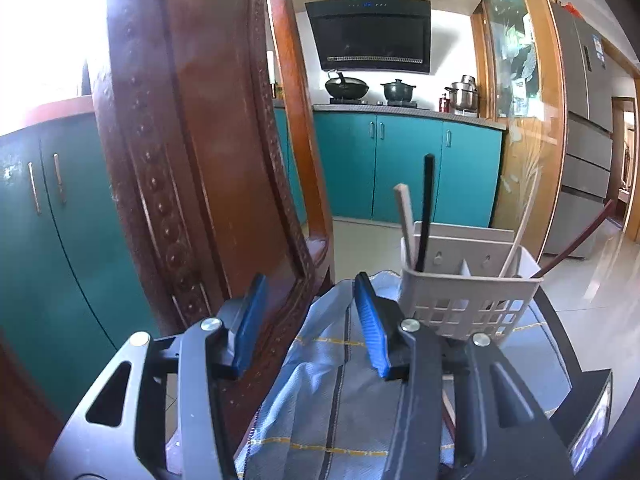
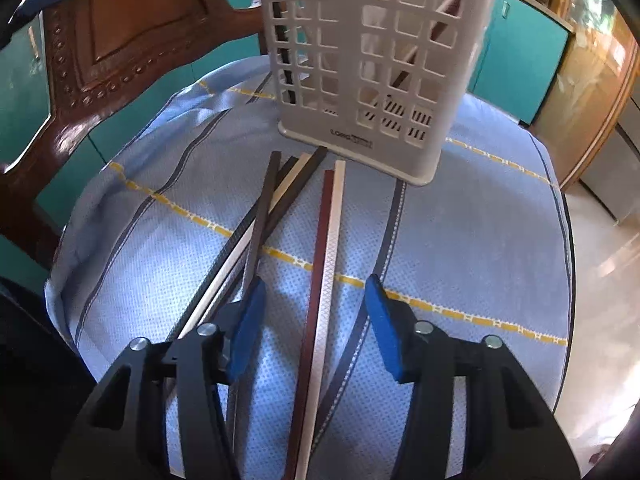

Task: Organize utensils
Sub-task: 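Move both open grippers back down to the chopsticks on the cloth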

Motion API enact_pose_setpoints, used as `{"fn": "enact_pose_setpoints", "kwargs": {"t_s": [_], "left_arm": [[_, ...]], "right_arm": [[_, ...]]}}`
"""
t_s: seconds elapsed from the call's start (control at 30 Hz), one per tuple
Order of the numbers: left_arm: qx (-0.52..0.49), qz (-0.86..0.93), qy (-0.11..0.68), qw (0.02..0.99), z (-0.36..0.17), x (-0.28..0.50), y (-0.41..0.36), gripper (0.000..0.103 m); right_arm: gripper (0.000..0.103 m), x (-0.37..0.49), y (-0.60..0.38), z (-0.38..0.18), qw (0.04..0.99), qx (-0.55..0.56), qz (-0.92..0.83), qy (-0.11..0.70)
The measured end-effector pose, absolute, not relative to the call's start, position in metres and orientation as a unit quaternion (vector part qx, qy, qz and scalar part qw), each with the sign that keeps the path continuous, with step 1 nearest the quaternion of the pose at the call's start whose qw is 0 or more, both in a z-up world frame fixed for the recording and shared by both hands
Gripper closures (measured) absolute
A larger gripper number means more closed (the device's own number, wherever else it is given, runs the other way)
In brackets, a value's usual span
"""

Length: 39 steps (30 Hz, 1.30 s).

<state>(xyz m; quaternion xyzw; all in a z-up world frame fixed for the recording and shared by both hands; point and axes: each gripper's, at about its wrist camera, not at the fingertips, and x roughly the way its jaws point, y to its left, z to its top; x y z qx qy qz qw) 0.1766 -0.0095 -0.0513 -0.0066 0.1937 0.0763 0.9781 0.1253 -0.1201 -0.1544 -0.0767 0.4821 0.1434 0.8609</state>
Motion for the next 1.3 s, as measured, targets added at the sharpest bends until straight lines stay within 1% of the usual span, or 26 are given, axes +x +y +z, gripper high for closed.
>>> {"fn": "enact_pose_setpoints", "kwargs": {"t_s": [0.03, 0.07, 0.1, 0.13, 0.43, 0.73, 0.8, 1.03, 1.2, 1.3], "left_arm": [[-0.008, 0.078, 0.196, 0.978, -0.052, 0.177, -0.008, 0.057], [-0.010, 0.080, 0.199, 0.977, -0.053, 0.177, -0.006, 0.057], [-0.012, 0.081, 0.202, 0.976, -0.053, 0.177, -0.005, 0.057], [-0.014, 0.082, 0.204, 0.975, -0.054, 0.178, -0.003, 0.057], [-0.011, 0.075, 0.237, 0.969, -0.064, 0.184, -0.003, 0.054], [0.007, 0.054, 0.265, 0.963, -0.077, 0.187, -0.017, 0.052], [0.012, 0.043, 0.281, 0.959, -0.082, 0.190, -0.022, 0.051], [0.014, -0.008, 0.371, 0.929, -0.110, 0.207, -0.037, 0.050], [0.017, -0.038, 0.442, 0.896, -0.138, 0.218, -0.048, 0.050], [0.016, -0.059, 0.471, 0.880, -0.154, 0.217, -0.054, 0.050]], "right_arm": [[0.073, 0.125, -0.120, -0.154, 0.862, -0.077, 0.143, 0.481], [0.082, 0.127, -0.122, -0.153, 0.861, -0.075, 0.144, 0.482], [0.089, 0.127, -0.123, -0.153, 0.860, -0.070, 0.142, 0.484], [0.090, 0.128, -0.124, -0.152, 0.860, -0.067, 0.143, 0.486], [0.091, 0.130, -0.146, -0.152, 0.847, 0.008, 0.149, 0.510], [0.091, 0.122, -0.184, -0.140, 0.846, 0.082, 0.153, 0.505], [0.091, 0.123, -0.192, -0.140, 0.843, 0.098, 0.148, 0.508], [0.091, 0.129, -0.204, -0.147, 0.841, 0.099, 0.122, 0.517], [0.090, 0.128, -0.206, -0.143, 0.852, 0.082, 0.099, 0.507], [0.090, 0.130, -0.206, -0.146, 0.850, 0.079, 0.098, 0.512]]}}
